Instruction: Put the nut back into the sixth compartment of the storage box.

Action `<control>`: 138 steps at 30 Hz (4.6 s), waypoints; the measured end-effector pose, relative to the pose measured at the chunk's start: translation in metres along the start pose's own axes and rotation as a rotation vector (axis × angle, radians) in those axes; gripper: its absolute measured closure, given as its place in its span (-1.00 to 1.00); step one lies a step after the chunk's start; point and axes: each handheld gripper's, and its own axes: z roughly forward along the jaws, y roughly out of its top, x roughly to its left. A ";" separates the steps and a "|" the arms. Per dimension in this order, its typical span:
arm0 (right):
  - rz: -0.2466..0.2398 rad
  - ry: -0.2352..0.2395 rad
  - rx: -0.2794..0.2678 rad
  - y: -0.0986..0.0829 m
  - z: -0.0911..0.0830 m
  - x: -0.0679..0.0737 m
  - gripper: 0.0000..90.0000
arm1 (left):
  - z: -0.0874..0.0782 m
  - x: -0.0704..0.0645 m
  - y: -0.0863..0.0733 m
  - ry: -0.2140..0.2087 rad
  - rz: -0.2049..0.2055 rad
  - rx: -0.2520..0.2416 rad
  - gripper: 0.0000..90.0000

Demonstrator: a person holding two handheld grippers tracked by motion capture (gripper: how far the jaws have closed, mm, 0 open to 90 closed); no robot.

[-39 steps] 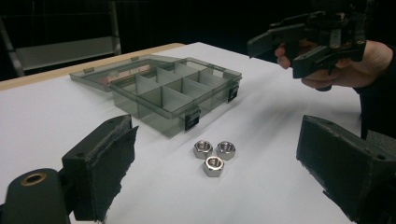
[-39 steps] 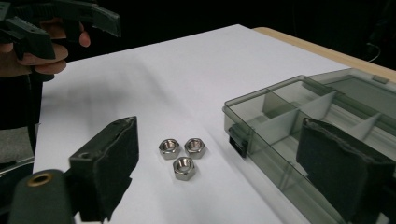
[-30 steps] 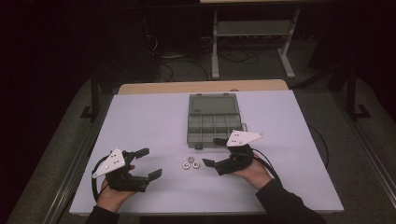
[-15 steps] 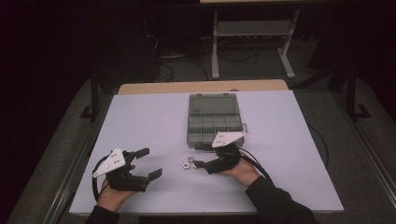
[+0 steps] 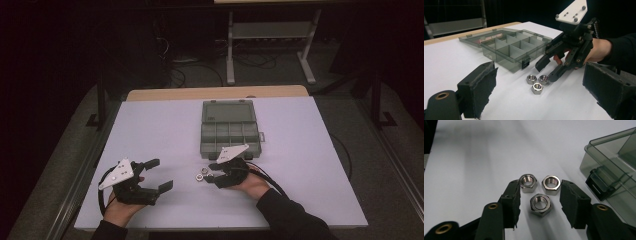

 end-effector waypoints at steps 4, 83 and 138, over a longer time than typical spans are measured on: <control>0.003 -0.007 0.011 -0.001 0.002 -0.001 0.22 | 0.000 0.000 0.000 0.001 -0.002 -0.001 -0.76; 0.065 -0.155 -0.070 0.030 -0.029 -0.045 0.55 | 0.000 0.000 -0.001 0.001 0.000 0.012 -0.76; 0.059 -0.088 -0.063 0.036 -0.027 -0.024 0.38 | 0.000 0.000 -0.001 0.001 -0.009 0.004 -0.76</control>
